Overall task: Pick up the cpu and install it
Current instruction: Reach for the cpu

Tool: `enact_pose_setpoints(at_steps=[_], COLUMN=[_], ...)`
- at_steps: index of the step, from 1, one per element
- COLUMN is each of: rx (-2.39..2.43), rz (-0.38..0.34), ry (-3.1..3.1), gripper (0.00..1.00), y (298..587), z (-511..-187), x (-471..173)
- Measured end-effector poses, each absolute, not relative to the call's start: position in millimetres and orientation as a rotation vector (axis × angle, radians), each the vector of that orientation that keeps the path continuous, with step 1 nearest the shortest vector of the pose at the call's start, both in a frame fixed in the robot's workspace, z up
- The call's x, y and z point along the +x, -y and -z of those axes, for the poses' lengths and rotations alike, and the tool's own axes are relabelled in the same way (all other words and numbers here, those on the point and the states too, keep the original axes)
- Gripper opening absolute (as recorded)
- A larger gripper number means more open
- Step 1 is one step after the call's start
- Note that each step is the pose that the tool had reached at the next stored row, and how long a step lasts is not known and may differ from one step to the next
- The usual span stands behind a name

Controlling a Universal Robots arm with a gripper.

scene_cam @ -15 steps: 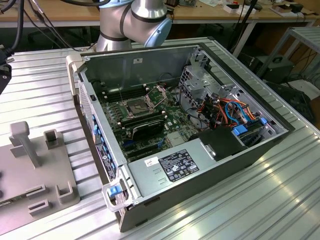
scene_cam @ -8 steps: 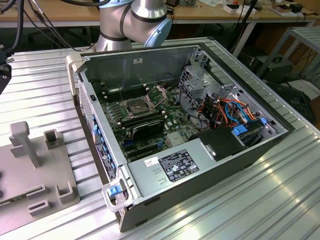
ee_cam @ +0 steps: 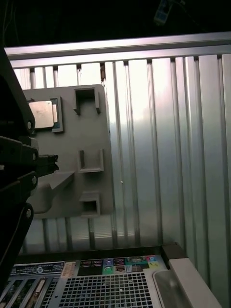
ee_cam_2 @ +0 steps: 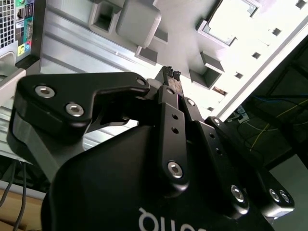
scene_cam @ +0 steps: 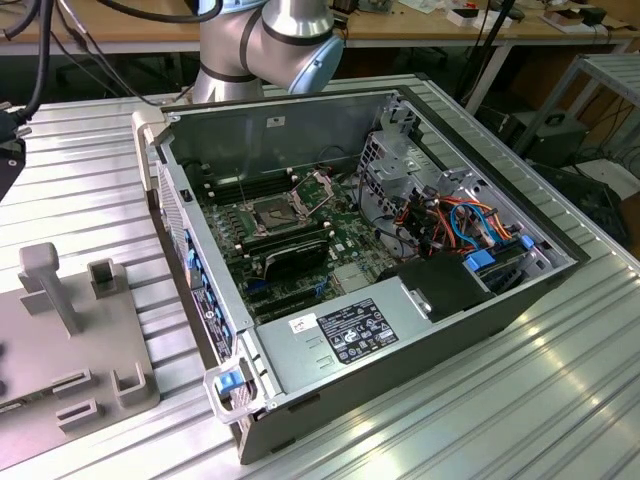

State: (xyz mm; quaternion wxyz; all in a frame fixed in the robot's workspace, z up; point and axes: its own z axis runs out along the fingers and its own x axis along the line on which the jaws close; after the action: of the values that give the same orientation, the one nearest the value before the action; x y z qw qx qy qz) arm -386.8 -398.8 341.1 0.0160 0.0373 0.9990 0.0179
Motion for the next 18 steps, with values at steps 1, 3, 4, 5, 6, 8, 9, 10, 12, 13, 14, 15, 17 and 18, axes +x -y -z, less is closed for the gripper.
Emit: enact_pose_setpoints(at_steps=[1,3,4,5,6,8,9,10,12,13,14,15,17,18], rx=[0.116,0.116,0.116,0.116,0.116,0.116,0.116,0.116,0.116,0.116,0.116,0.116,0.116,0.116], rz=[-0.056,-0.055,-0.055,-0.055,-0.055,-0.055,-0.055,-0.054,-0.054,-0.054,-0.053,-0.053,-0.052,-0.052], ry=[-3.107,-3.107,-3.107,-3.107,-3.107,-3.107,-3.107,-3.107,-3.107,-3.107,-3.107,-3.107,-3.107,-3.107], gripper=[0.11,0.11,0.11,0.11,0.11,0.11,0.11,0.11,0.11,0.11,0.11,0.11,0.11,0.11], y=[399,399,399,399,399,399,399,399,399,399,399,399,399,399], z=[-339,-335,-334,-332,-330,-327,-326,-325,-322,-321,-320,-319,-316,-315], x=[-387,-388,-388,-389,-389,-390,-390,-390,-391,-391,-391,-391,-392,-392])
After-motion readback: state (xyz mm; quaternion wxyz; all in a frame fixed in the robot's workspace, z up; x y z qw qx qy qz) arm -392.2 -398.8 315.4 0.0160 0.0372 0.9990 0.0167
